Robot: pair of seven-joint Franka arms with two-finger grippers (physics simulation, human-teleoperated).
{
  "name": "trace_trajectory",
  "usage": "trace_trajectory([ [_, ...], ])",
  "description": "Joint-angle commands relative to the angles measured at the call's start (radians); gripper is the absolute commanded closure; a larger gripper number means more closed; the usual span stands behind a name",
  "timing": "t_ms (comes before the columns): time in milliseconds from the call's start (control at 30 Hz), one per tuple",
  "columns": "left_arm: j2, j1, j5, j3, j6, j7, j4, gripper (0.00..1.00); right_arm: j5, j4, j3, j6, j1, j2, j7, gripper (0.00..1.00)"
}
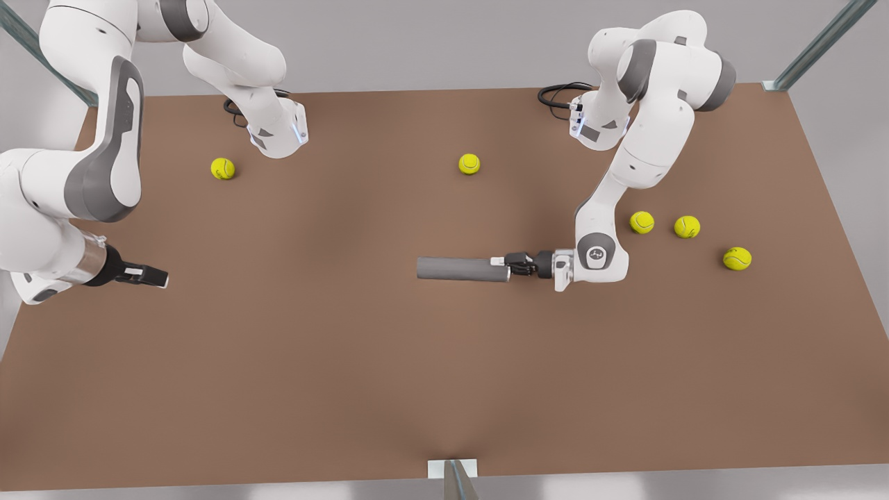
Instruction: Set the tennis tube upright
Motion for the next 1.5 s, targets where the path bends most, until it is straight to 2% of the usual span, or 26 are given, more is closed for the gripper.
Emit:
trace_trajectory([
  [0, 0.000, 0.000, 0.004, 0.000, 0.000, 0.000, 0.000, 0.50, 0.000, 0.000, 0.000, 0.000, 0.000, 0.000, -0.002, 0.00],
  [133, -0.011, 0.000, 0.005, 0.000, 0.000, 0.001, -0.009, 0.54, 0.001, 0.000, 0.000, 0.000, 0.000, 0.001, 0.000, 0.00],
  [867, -0.078, 0.000, 0.016, 0.000, 0.002, -0.016, -0.041, 0.61, 0.001, 0.002, 0.003, 0.002, 0.005, 0.014, 0.000, 0.00],
  [1467, -0.094, -0.002, 0.016, 0.000, 0.002, -0.017, -0.044, 0.75, 0.000, 0.014, 0.006, 0.003, 0.005, 0.017, -0.002, 0.00],
])
